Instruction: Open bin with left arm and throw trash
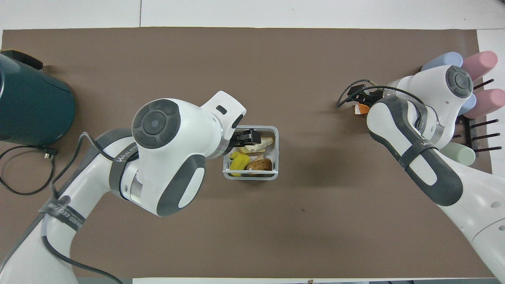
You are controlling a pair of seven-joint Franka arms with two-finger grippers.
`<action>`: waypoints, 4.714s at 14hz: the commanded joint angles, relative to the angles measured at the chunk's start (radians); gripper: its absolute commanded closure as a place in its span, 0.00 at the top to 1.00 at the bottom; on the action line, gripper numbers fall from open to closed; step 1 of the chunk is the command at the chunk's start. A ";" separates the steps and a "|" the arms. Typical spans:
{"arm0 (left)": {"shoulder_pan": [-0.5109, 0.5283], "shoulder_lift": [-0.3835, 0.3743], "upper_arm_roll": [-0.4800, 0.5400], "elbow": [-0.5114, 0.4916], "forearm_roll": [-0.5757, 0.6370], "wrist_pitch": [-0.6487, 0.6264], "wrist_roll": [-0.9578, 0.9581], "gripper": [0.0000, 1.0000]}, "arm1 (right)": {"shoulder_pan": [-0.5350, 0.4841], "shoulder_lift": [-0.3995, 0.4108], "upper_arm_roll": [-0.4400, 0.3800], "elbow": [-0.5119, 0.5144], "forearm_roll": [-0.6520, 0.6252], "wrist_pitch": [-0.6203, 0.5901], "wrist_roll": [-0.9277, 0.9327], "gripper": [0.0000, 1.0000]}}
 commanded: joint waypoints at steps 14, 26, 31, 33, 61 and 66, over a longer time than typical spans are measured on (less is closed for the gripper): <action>0.559 -0.177 0.001 0.121 0.227 -0.412 0.662 1.00 | -0.045 -0.015 0.007 -0.001 -0.007 -0.140 -0.123 0.00; 0.598 -0.105 -0.007 0.368 0.238 -0.633 0.690 1.00 | 0.517 -0.096 0.019 0.225 -0.168 -0.370 0.464 0.00; 0.596 -0.172 -0.010 0.291 0.236 -0.642 0.613 1.00 | 0.538 -0.105 0.019 0.208 -0.169 -0.366 0.490 0.99; 0.596 -0.191 -0.010 0.258 0.236 -0.636 0.610 1.00 | 0.541 -0.104 0.019 0.215 -0.169 -0.364 0.501 1.00; 0.598 -0.200 -0.010 0.251 0.236 -0.615 0.615 1.00 | -0.127 -0.449 0.049 0.238 -0.367 -0.835 -0.320 1.00; 0.598 -0.200 -0.010 0.250 0.236 -0.612 0.615 1.00 | -0.127 -0.417 0.042 0.248 -0.367 -0.844 -0.323 1.00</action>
